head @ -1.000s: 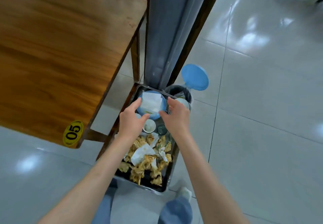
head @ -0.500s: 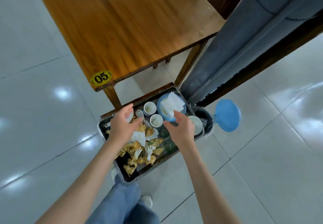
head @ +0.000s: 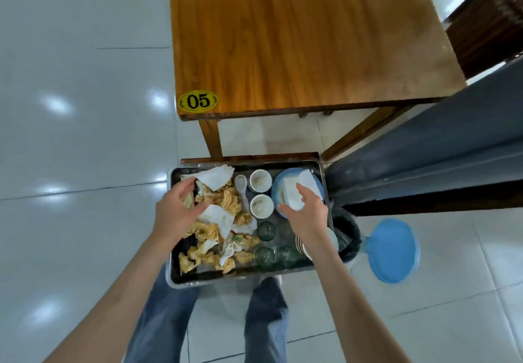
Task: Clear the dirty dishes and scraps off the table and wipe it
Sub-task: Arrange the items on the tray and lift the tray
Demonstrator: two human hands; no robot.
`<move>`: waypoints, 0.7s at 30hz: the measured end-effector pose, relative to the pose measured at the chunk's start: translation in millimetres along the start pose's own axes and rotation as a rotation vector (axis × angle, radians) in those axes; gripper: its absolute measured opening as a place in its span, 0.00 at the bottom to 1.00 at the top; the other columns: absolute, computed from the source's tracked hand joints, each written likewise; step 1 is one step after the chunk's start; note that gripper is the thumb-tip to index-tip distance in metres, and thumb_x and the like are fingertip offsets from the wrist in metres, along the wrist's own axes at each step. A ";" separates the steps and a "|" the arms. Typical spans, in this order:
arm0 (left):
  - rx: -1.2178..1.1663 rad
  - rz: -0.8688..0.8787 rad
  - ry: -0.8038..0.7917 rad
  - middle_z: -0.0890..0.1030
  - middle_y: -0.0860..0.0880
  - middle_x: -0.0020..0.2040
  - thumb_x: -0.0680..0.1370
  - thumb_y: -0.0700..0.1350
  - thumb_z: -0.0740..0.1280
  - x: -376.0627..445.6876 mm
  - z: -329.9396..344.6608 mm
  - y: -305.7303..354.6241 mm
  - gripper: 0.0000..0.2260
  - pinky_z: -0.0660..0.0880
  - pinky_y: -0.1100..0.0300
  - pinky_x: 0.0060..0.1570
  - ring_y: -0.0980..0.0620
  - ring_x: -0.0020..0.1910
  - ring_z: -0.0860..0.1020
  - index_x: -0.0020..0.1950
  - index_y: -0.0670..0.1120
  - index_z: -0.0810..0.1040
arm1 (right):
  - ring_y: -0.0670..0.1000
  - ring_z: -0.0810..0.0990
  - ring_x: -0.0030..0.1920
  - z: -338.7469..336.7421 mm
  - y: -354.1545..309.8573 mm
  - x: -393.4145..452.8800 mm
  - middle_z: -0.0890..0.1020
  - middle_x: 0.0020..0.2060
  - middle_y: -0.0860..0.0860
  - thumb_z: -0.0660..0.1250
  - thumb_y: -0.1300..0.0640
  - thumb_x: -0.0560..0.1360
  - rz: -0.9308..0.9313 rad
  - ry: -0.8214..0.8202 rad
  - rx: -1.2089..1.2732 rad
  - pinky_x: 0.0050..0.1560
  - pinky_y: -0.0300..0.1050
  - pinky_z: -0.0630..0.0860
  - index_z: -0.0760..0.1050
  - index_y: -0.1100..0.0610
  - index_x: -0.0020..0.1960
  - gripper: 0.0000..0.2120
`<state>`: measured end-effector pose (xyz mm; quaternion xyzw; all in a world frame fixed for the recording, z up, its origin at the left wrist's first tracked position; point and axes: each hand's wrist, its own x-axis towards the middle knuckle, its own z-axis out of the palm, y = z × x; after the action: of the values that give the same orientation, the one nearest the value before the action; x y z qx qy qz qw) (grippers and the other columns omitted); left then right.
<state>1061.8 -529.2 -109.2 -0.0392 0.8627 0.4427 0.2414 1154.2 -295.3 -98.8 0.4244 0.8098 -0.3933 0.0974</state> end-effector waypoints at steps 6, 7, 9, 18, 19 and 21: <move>-0.049 -0.174 0.137 0.76 0.47 0.65 0.71 0.42 0.74 5.5 47.2 -32.3 0.28 0.68 0.58 0.61 0.51 0.64 0.74 0.70 0.48 0.70 | 0.51 0.74 0.62 9.0 28.0 53.5 0.76 0.63 0.51 0.72 0.50 0.70 -0.074 -0.022 -0.010 0.55 0.40 0.69 0.68 0.54 0.70 0.30; -0.034 -0.185 0.152 0.76 0.47 0.65 0.71 0.43 0.74 6.9 52.5 -38.4 0.28 0.67 0.60 0.59 0.51 0.63 0.74 0.69 0.48 0.71 | 0.51 0.74 0.61 9.6 33.1 60.5 0.76 0.62 0.51 0.72 0.51 0.71 -0.079 -0.010 -0.015 0.52 0.38 0.68 0.68 0.53 0.69 0.29; -0.022 -0.203 0.174 0.76 0.47 0.64 0.71 0.44 0.74 9.2 58.6 -50.9 0.27 0.66 0.61 0.58 0.50 0.63 0.74 0.69 0.49 0.71 | 0.51 0.74 0.60 11.0 42.9 72.5 0.77 0.62 0.51 0.72 0.50 0.71 -0.084 0.009 -0.053 0.48 0.36 0.65 0.69 0.53 0.69 0.28; 0.111 -0.255 0.338 0.78 0.47 0.62 0.70 0.50 0.74 30.7 52.6 -104.2 0.25 0.68 0.57 0.61 0.49 0.61 0.75 0.66 0.47 0.75 | 0.55 0.75 0.61 20.1 76.4 122.9 0.77 0.62 0.53 0.71 0.49 0.71 -0.156 0.105 -0.212 0.56 0.49 0.72 0.70 0.52 0.68 0.27; 0.132 -0.240 0.362 0.78 0.47 0.62 0.70 0.50 0.74 32.6 51.8 -109.3 0.24 0.67 0.57 0.61 0.49 0.60 0.76 0.64 0.47 0.75 | 0.56 0.75 0.61 21.8 79.2 126.3 0.77 0.62 0.53 0.71 0.49 0.72 -0.150 0.114 -0.212 0.56 0.50 0.73 0.70 0.52 0.68 0.27; 0.166 -0.209 0.396 0.79 0.47 0.61 0.70 0.50 0.74 37.9 50.8 -118.3 0.23 0.67 0.58 0.60 0.48 0.60 0.76 0.63 0.46 0.76 | 0.57 0.76 0.60 25.1 83.1 131.5 0.77 0.61 0.53 0.69 0.50 0.73 -0.146 0.147 -0.223 0.54 0.53 0.75 0.69 0.53 0.68 0.25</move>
<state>1081.1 -555.5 -239.4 -0.1943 0.9179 0.3266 0.1143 1131.7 -205.6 -226.3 0.3787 0.8820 -0.2748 0.0555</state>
